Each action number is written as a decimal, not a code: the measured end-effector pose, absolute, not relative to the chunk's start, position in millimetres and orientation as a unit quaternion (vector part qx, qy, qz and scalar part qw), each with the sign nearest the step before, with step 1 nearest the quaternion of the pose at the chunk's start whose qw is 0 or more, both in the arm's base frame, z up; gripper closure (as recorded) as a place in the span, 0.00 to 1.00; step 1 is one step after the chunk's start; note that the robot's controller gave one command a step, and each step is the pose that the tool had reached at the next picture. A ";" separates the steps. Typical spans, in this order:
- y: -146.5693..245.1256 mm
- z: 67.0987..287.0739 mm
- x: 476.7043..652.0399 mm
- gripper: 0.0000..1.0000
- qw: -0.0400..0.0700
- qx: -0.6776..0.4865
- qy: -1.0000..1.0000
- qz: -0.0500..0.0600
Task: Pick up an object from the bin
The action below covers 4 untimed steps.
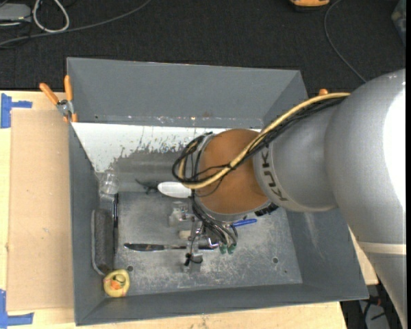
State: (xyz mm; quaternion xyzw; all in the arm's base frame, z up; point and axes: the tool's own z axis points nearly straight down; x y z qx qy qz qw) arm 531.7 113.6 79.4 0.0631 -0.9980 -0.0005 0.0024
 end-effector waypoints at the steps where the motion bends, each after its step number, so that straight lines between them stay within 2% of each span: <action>1: 113.9 77.6 530.4 0.00 0.002 0.064 -0.998 -0.001; 2: 109.0 69.3 524.3 0.00 0.001 0.014 -1.000 -0.001; 3: 112.5 72.6 526.8 1.00 0.002 0.046 -0.999 -0.001; 4: 112.9 73.1 527.2 1.00 0.002 0.050 -0.999 -0.001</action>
Offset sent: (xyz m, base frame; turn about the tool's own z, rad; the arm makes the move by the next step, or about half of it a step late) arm -0.0072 -0.0046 -0.0094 0.0979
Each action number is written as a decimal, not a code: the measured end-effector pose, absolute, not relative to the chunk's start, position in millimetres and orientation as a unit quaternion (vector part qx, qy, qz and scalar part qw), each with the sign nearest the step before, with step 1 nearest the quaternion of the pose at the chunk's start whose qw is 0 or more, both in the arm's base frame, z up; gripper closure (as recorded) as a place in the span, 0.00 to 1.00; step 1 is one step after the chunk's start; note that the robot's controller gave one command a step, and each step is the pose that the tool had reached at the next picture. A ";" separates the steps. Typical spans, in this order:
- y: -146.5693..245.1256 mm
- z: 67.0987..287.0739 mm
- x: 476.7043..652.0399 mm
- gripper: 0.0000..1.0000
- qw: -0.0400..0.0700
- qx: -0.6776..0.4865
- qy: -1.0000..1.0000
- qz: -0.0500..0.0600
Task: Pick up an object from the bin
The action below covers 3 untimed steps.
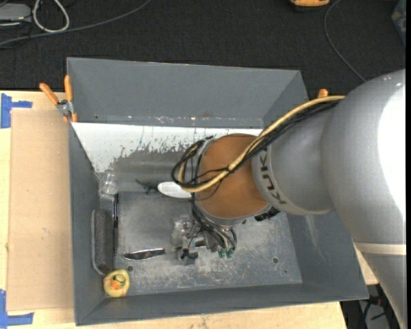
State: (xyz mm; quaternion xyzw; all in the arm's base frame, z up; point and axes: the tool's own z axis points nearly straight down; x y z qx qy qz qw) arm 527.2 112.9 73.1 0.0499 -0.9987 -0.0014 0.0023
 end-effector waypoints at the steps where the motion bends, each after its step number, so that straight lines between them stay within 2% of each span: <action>1: 112.5 92.2 524.8 1.00 0.006 0.049 -0.999 -0.001; 2: 112.8 120.5 526.7 1.00 0.003 0.049 -0.999 -0.001; 3: 112.7 150.7 525.5 1.00 0.006 0.049 -0.999 -0.001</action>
Offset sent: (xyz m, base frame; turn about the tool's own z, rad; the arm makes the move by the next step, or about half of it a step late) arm -0.0018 -0.0002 0.0189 0.0000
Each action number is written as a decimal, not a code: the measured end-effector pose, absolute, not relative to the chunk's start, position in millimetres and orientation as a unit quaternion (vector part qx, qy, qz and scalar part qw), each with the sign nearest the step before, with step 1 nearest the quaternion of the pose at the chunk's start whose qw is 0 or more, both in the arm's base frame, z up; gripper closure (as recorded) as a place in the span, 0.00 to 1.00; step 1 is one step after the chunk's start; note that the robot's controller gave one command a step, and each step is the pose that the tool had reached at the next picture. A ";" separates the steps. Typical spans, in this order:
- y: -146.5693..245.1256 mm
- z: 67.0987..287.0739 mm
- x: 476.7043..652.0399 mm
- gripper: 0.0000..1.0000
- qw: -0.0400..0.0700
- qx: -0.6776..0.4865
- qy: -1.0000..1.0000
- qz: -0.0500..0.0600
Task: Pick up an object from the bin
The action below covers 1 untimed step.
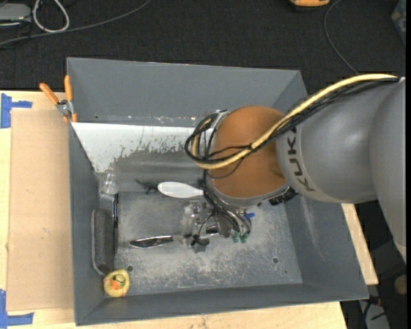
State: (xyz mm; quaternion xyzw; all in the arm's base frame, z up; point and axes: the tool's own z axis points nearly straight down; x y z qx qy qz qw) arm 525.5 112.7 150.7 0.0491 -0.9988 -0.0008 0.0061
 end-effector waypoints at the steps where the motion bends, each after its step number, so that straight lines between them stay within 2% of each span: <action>1: 113.0 198.6 526.7 1.00 0.004 0.049 -0.999 -0.001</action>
Offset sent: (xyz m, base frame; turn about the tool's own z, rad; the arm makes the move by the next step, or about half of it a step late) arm 0.0005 0.0002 0.0407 0.0000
